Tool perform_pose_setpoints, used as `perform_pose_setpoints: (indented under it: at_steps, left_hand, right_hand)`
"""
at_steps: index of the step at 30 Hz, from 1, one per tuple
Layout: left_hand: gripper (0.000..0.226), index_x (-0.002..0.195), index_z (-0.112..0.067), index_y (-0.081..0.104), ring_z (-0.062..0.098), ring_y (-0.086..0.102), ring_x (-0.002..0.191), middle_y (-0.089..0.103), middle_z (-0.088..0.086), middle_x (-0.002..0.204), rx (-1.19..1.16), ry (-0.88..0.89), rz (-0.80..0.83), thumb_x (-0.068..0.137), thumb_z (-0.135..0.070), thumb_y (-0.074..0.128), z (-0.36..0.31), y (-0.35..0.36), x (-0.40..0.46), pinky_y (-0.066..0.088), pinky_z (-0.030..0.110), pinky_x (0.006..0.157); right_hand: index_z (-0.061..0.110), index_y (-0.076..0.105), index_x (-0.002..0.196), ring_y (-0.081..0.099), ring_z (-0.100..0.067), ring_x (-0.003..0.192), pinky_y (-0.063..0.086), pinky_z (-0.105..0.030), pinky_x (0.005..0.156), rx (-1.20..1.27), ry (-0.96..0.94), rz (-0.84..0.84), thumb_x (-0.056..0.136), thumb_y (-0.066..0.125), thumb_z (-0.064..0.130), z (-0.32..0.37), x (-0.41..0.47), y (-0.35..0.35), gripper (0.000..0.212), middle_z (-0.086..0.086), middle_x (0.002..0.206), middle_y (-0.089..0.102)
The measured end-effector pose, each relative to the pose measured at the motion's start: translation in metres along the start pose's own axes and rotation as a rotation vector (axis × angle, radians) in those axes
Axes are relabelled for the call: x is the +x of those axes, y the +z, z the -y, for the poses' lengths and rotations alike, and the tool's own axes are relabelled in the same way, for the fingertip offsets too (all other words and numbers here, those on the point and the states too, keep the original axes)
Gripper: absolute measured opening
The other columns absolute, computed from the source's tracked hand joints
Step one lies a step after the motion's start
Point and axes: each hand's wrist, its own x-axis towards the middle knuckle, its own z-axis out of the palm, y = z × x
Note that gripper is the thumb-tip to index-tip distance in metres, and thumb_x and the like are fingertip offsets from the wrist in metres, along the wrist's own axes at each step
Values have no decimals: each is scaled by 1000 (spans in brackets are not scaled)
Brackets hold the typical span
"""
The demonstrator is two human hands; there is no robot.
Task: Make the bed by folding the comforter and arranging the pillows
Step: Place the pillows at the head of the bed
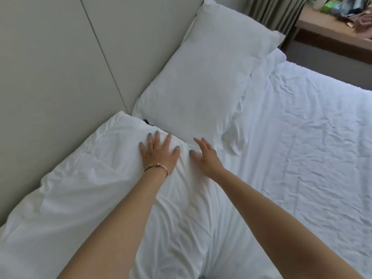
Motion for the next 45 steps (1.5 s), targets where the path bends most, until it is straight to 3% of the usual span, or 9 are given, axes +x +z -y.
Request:
perform_pose_setpoints:
  at_steps: [3,9,15,22,26,29,36,42,45]
  left_hand:
    - [63,150,-45,4,25,-9,148,-6,-4,162,69,11,-31,91,-64,18,-20,-4,33,-6,61,111]
    - [67,149,-45,-6,24,-4,148,-5,-2,162,15,26,-85,93,-58,27,-47,-8,84,4,57,114]
    - [64,151,-42,-4,24,1,148,-1,1,162,-80,-28,-86,96,-49,30,-55,7,81,7,58,114]
    - [66,148,-47,-10,22,12,145,7,3,160,-70,8,-161,96,-44,31,-49,28,63,13,60,112]
    - [63,149,-45,-9,21,9,146,6,3,160,-32,1,-131,99,-43,28,-53,26,61,13,61,112]
    - [61,148,-47,-10,22,9,146,3,1,161,-38,-12,-120,100,-43,27,-55,19,57,13,59,113]
    - [59,147,-52,-7,25,-1,147,-10,-6,160,-258,-59,-135,100,-47,29,-98,-33,49,14,61,112]
    - [63,146,-56,1,29,-6,146,-13,-10,159,-459,63,-108,96,-51,40,-143,-75,10,13,64,112]
    - [67,143,-61,5,27,-9,146,-12,-15,159,-588,183,14,91,-59,47,-167,-89,-27,12,63,112]
  right_hand:
    - [40,17,152,16,-30,146,24,-48,113,62,48,-24,96,52,44,-2,49,-17,67,-1,163,8]
    - [56,-17,143,19,-46,142,26,-55,111,250,469,-187,73,74,57,-3,139,-51,115,-19,159,0]
    - [38,-32,144,24,-42,140,31,-58,109,539,682,-164,55,79,71,-13,172,-68,145,-16,155,8]
    - [52,-38,134,48,-33,109,44,-53,101,646,658,-186,52,89,55,-22,169,-60,151,-20,146,19]
    - [53,-24,142,45,-31,128,40,-47,107,791,398,-207,65,88,25,-24,163,-61,138,-12,148,32]
    - [39,5,153,47,-25,125,41,-35,102,819,224,-263,63,83,10,-8,164,-85,123,0,143,43]
    - [24,50,138,60,-26,108,53,-40,93,775,76,-366,56,77,-4,24,158,-208,91,1,116,63]
    - [50,59,123,63,-19,86,49,-18,45,676,76,-466,54,69,-5,4,54,-300,89,13,99,66]
    - [55,63,114,64,-12,92,52,-18,58,604,-30,-408,54,68,-11,0,-27,-288,89,17,101,68]
